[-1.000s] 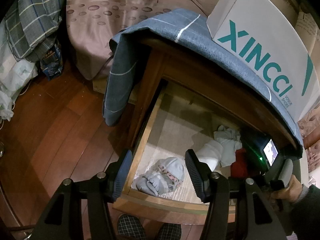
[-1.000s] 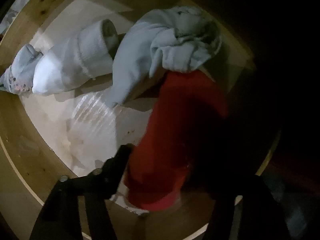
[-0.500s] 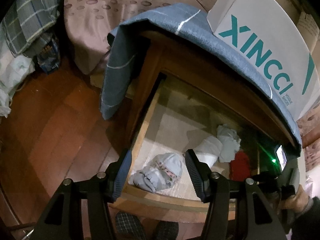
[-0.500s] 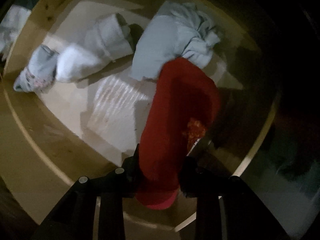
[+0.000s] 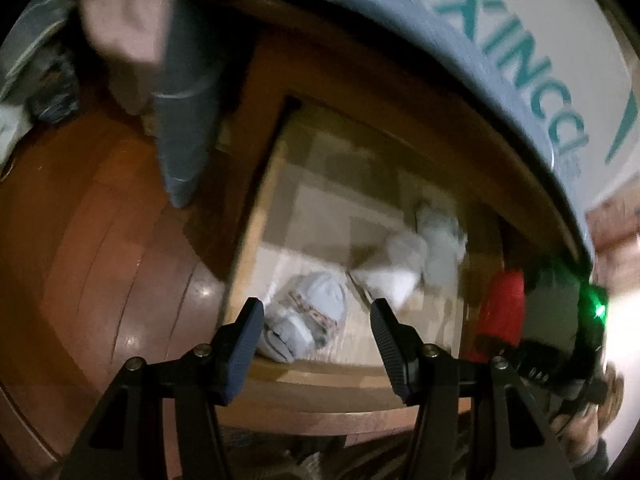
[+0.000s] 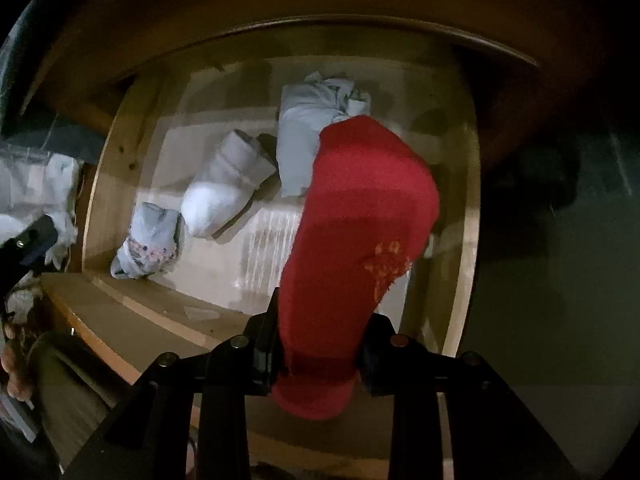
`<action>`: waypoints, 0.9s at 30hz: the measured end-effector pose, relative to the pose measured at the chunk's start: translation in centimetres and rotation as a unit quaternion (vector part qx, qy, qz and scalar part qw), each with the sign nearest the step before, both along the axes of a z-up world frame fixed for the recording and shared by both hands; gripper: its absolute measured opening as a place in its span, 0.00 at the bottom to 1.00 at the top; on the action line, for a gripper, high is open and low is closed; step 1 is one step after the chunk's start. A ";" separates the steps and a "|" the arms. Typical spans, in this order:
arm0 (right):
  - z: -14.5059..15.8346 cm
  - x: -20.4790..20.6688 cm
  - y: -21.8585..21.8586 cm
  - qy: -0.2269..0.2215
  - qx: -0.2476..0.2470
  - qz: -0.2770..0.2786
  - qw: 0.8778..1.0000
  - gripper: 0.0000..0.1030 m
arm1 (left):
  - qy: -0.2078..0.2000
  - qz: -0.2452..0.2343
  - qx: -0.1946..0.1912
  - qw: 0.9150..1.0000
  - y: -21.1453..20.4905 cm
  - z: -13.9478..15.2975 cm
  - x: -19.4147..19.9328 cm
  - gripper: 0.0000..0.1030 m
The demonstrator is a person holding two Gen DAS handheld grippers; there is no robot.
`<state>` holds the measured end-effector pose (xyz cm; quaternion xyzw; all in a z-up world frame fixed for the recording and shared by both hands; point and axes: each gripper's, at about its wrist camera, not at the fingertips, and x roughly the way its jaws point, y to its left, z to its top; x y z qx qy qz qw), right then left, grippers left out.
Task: Take underwear out of drawer
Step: 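Grasp the white patterned sock in the drawer with the left tool while the right tool holds the red sock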
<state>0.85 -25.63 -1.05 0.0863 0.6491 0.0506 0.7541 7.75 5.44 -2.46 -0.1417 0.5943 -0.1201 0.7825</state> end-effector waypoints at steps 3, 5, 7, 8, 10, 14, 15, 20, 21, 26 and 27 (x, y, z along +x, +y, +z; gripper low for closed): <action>-1.1 1.9 -0.3 -0.010 0.018 -0.014 1.000 0.27 | 0.028 -0.059 0.024 0.998 -1.7 -1.0 1.0 0.55; 0.8 2.1 -2.4 -0.021 0.030 -0.015 0.999 0.27 | 0.038 -0.097 0.044 0.994 -2.9 -1.7 1.6 0.55; 1.1 2.1 -3.2 -0.022 0.034 -0.021 0.999 0.27 | 0.049 -0.126 0.054 0.989 -3.8 -2.3 2.1 0.55; 0.9 2.3 -3.4 -0.018 0.036 -0.023 0.999 0.27 | 0.061 -0.140 0.056 0.987 -4.3 -2.8 2.5 0.55; 0.8 2.4 -3.8 -0.017 0.044 -0.031 0.998 0.27 | 0.084 -0.157 0.058 0.982 -5.1 -3.8 3.0 0.55; 0.4 2.6 -3.7 -0.018 0.048 -0.033 0.998 0.27 | 0.115 -0.183 0.079 0.973 -6.3 -5.5 3.8 0.55; 0.0 2.8 -3.4 -0.018 0.049 -0.031 0.998 0.27 | 0.122 -0.189 0.085 0.971 -6.6 -5.8 4.1 0.55; -0.4 3.0 -3.3 -0.021 0.050 -0.033 0.998 0.27 | 0.163 -0.197 0.110 0.961 -7.3 -8.0 5.2 0.55; -0.4 3.0 -3.3 -0.022 0.051 -0.036 0.998 0.27 | 0.172 -0.197 0.113 0.959 -7.4 -8.5 5.3 0.55; -0.5 3.2 -3.2 -0.022 0.057 -0.036 0.998 0.27 | 0.194 -0.207 0.138 0.949 -8.0 -9.8 5.7 0.55; -0.6 3.2 -3.1 -0.023 0.056 -0.035 0.998 0.27 | 0.195 -0.208 0.140 0.948 -8.1 -9.9 5.8 0.55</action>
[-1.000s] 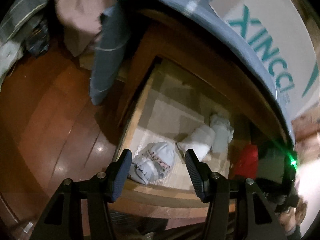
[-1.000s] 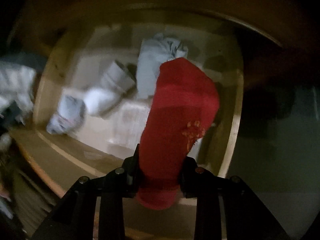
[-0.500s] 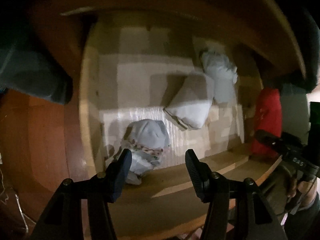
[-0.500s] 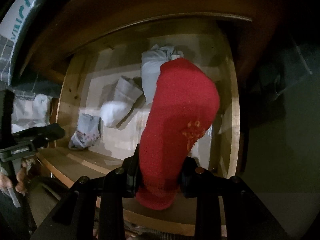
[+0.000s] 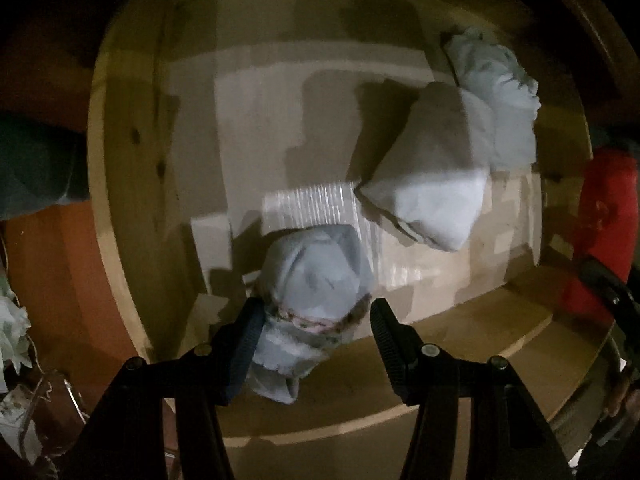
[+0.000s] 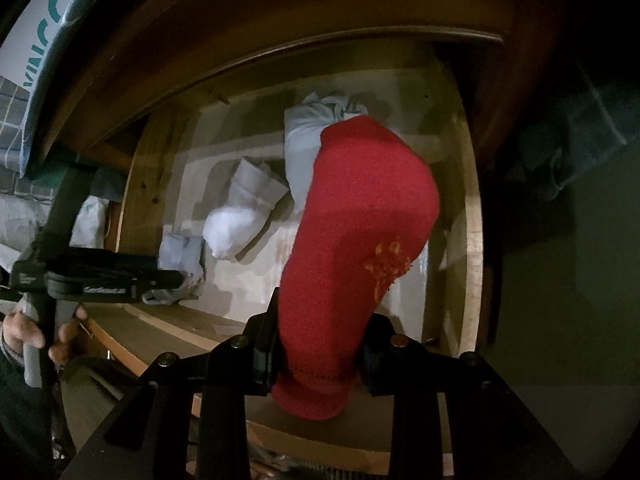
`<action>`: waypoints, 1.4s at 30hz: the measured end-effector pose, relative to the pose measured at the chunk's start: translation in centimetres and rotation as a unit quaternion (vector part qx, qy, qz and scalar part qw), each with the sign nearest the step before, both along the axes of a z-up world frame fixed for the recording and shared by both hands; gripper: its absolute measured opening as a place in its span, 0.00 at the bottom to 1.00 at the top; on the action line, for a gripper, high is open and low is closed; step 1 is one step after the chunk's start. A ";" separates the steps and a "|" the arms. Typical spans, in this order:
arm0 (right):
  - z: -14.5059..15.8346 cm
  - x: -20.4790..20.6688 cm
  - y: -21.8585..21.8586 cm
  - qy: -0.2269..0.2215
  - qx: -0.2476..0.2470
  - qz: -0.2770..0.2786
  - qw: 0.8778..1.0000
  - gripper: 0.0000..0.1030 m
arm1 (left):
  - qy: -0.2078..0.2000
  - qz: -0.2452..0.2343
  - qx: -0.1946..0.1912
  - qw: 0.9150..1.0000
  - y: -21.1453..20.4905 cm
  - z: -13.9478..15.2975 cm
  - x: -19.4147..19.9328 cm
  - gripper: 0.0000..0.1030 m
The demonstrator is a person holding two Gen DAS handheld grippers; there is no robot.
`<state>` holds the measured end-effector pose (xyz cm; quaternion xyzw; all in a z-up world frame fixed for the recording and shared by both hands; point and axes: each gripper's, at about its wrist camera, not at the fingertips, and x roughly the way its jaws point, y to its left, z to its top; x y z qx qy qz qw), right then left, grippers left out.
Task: Take underwear out of drawer
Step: 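Grasp the white patterned sock in the drawer with the left tool while the right tool holds the red sock, then lift the white sock with the left tool while the right tool carries the red sock over the box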
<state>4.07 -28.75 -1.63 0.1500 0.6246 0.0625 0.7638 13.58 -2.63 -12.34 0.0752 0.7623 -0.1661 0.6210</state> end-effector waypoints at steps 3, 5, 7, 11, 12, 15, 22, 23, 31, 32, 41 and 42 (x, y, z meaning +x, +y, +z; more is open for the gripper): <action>-0.1 0.0 0.2 0.003 -0.002 0.002 1.000 0.27 | 0.006 -0.002 0.006 1.000 -0.3 -0.4 0.4 0.55; -0.1 -0.1 0.2 0.002 -0.003 0.003 1.000 0.27 | 0.008 -0.006 0.016 1.000 -0.6 -0.6 0.6 0.55; 0.0 -0.2 0.3 0.002 -0.003 0.004 1.000 0.27 | 0.010 -0.012 0.017 1.000 -0.9 -0.7 0.8 0.56; 0.1 -0.3 0.2 0.004 -0.002 0.004 1.000 0.27 | 0.004 -0.014 0.032 0.999 -1.2 -0.8 1.0 0.56; 0.1 -0.3 0.2 0.004 -0.001 0.005 1.000 0.27 | 0.002 -0.014 0.033 0.999 -1.3 -0.7 0.9 0.56; 0.0 -0.2 0.2 0.004 -0.004 0.004 1.000 0.27 | 0.000 -0.012 0.036 0.999 -1.6 -0.9 0.7 0.54; 0.2 -0.3 0.2 0.004 -0.006 0.005 1.000 0.27 | -0.006 0.010 0.031 0.999 -1.3 -0.7 0.6 0.28; 0.2 -0.3 0.3 0.004 -0.007 0.006 1.000 0.27 | -0.008 0.009 0.029 1.000 -1.2 -0.6 0.4 0.24; 0.3 -0.3 0.6 0.001 -0.016 0.010 1.000 0.27 | -0.062 0.015 -0.003 0.998 -0.7 2.3 -0.5 0.21; 0.3 -0.3 0.7 0.001 -0.018 0.010 1.000 0.27 | -0.070 0.020 -0.009 0.997 -0.5 2.9 -0.5 0.21; 0.3 -0.5 0.7 -0.005 -0.026 0.010 1.000 0.27 | -0.146 0.062 -0.033 0.987 0.8 7.0 -4.0 0.21; 0.3 -0.5 0.8 -0.006 -0.028 0.009 1.000 0.27 | -0.152 0.067 -0.036 0.985 0.6 6.6 -3.6 0.21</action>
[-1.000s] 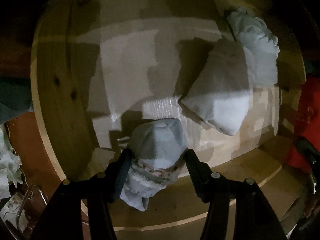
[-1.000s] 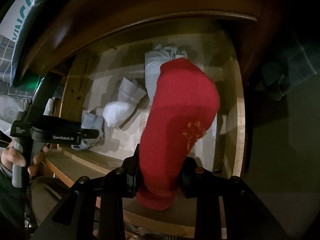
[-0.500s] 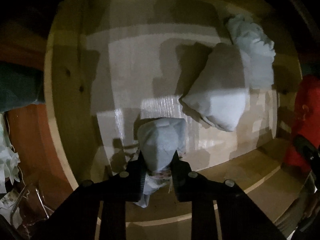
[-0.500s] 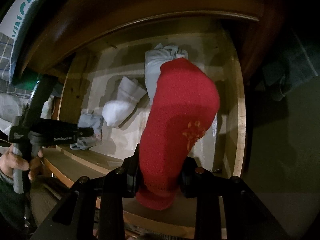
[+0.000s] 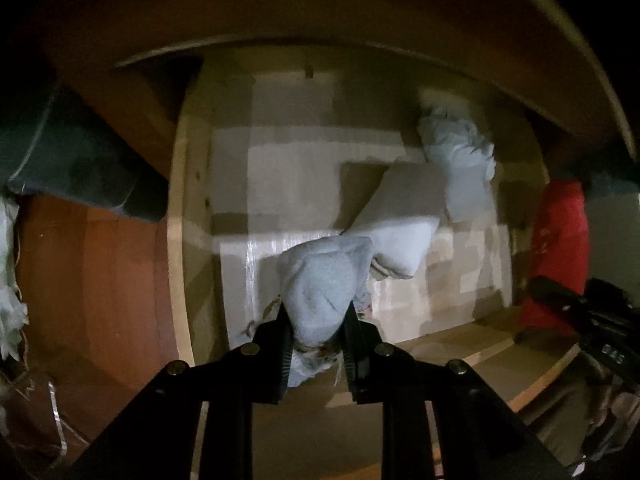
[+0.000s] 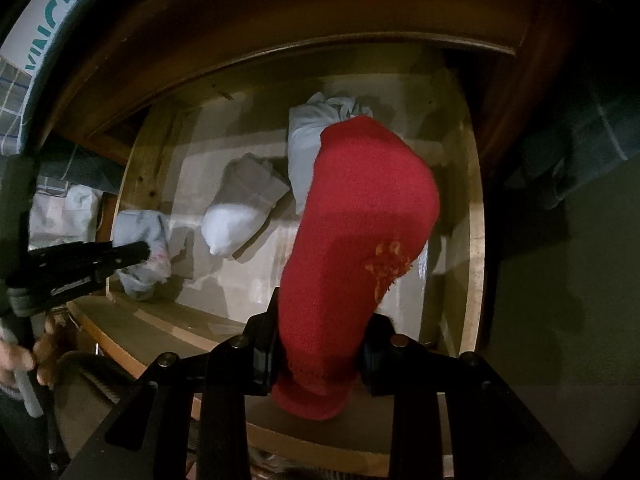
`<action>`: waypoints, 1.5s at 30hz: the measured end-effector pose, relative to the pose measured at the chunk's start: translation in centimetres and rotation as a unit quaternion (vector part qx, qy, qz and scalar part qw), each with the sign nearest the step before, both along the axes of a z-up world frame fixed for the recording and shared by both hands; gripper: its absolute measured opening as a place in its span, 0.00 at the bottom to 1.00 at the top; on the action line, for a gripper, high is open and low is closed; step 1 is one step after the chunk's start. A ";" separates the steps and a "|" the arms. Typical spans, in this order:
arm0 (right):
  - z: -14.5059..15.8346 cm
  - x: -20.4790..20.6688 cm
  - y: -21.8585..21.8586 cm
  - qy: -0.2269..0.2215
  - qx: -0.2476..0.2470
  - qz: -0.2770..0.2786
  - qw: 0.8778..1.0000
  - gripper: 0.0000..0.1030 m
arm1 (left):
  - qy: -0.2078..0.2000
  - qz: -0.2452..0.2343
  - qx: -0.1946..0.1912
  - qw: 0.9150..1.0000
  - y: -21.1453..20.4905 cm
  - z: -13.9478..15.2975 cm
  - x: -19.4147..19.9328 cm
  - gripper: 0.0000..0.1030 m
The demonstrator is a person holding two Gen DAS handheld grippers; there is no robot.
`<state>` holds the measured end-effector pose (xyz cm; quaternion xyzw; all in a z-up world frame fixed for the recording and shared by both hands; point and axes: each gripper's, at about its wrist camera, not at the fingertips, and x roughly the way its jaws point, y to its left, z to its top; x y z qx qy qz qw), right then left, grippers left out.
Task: Take underwear out of drawer
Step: 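Lift the white sock with the left tool while the right tool carries the red sock over the box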
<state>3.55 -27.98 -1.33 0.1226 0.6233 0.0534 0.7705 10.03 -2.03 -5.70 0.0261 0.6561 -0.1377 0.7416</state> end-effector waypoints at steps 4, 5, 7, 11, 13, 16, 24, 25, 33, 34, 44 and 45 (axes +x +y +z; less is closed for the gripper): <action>0.1 -0.2 0.0 -0.005 -0.003 -0.001 1.000 0.27 | -0.049 0.026 -0.006 0.998 1.1 2.0 -1.6 0.21; 0.1 -0.2 0.0 -0.008 -0.005 -0.002 1.000 0.27 | -0.065 0.028 -0.005 0.997 1.3 2.5 -2.3 0.21; 0.3 -0.3 0.0 -0.013 -0.007 -0.002 1.000 0.27 | -0.097 0.039 -0.010 0.994 1.5 3.4 -3.2 0.21; 0.9 -0.5 0.2 -0.031 -0.019 -0.004 0.999 0.27 | -0.165 0.062 -0.037 0.984 2.5 5.7 -5.0 0.21; 1.2 -0.6 0.3 -0.038 -0.026 -0.003 0.999 0.27 | -0.179 0.066 -0.042 0.981 2.7 6.1 -5.5 0.21; 1.6 -0.6 0.3 -0.050 -0.029 -0.004 0.998 0.27 | -0.202 0.068 -0.055 0.975 2.9 6.8 -6.1 0.21; 3.0 -1.0 -0.2 -0.068 -0.010 -0.015 0.998 0.27 | -0.225 0.084 -0.062 0.969 3.2 7.0 -6.1 0.21; 3.3 -1.2 -0.2 -0.069 -0.005 -0.015 0.997 0.27 | -0.225 0.082 -0.064 0.969 3.2 7.0 -6.1 0.21; 7.8 -3.5 1.0 -0.089 0.014 0.008 0.996 0.27 | -0.228 0.100 -0.091 0.964 4.2 7.2 -6.3 0.21; 8.6 -3.8 1.2 -0.094 0.012 0.014 0.995 0.27 | -0.229 0.102 -0.093 0.963 4.3 7.2 -6.4 0.21; 15.7 -5.3 1.1 -0.146 0.012 0.026 0.989 0.27 | -0.231 0.124 -0.105 0.959 5.2 7.4 -6.5 0.21; 16.6 -5.2 1.2 -0.154 0.008 0.028 0.988 0.27 | -0.233 0.124 -0.106 0.959 5.2 7.5 -6.6 0.21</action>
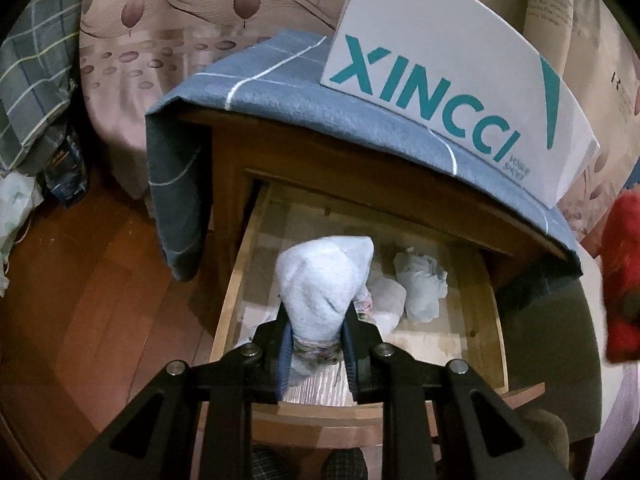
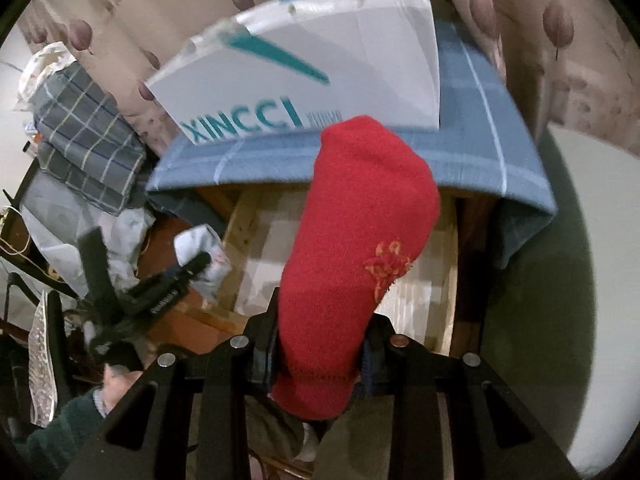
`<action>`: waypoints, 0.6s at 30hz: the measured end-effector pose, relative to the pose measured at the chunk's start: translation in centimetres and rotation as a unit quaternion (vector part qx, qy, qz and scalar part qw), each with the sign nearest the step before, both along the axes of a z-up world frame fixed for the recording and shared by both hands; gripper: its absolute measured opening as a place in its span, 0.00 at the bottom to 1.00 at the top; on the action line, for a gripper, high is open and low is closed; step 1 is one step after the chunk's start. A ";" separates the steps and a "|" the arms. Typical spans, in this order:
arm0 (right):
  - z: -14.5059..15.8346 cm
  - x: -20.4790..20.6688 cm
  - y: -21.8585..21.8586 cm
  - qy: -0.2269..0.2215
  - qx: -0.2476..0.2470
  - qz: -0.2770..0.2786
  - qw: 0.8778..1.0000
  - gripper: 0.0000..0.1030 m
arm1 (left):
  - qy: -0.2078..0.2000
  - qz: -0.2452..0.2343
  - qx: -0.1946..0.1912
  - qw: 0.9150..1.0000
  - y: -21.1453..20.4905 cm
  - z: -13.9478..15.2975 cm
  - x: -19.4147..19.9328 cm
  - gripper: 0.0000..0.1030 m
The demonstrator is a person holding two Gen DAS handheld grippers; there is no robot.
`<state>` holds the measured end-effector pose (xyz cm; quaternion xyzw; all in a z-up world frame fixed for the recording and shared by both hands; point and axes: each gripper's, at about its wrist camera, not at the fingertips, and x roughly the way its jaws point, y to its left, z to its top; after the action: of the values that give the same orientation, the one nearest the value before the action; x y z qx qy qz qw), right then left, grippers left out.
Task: Take underwear out of drawer
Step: 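Lift the white sock with the left tool while the right tool carries the red sock over the box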
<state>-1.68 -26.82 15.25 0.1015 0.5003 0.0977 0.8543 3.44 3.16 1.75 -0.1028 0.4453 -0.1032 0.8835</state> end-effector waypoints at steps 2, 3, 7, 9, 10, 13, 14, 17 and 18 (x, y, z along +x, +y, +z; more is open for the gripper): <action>2.1 0.3 0.0 -0.020 -0.008 0.002 1.000 0.27 | -0.001 0.001 0.004 1.000 -0.1 0.0 -0.1 0.21; 2.9 0.5 0.0 -0.029 -0.011 0.002 1.000 0.27 | -0.001 0.001 0.006 1.000 -0.1 0.0 -0.2 0.21; 7.0 1.6 -0.1 -0.072 -0.022 0.000 0.997 0.27 | -0.001 0.008 0.010 1.000 0.0 0.0 -0.2 0.21; 8.8 2.7 -0.2 -0.088 -0.025 -0.002 0.996 0.27 | -0.001 0.011 0.013 1.000 -0.1 0.0 -0.2 0.21; 9.8 3.4 -0.3 -0.097 -0.028 -0.006 0.995 0.27 | -0.001 0.013 0.017 1.000 -0.1 0.1 -0.3 0.21; 11.9 5.5 -0.1 -0.118 -0.048 -0.012 0.992 0.27 | -0.002 0.014 0.021 1.000 -0.1 0.1 -0.1 0.21; 12.5 6.4 0.0 -0.122 -0.055 -0.014 0.991 0.27 | -0.002 0.014 0.023 1.000 -0.2 0.1 -0.1 0.21; 13.5 8.9 0.3 -0.132 -0.081 -0.026 0.988 0.27 | -0.001 0.014 0.028 1.000 -0.3 0.1 -0.1 0.21; 13.6 9.5 0.4 -0.133 -0.088 -0.028 0.987 0.27 | -0.002 0.014 0.028 1.000 -0.3 0.1 -0.1 0.21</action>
<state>7.79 -26.41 28.82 0.0260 0.3859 0.0418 0.9212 3.37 2.88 1.81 -0.0841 0.4448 -0.0784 0.8882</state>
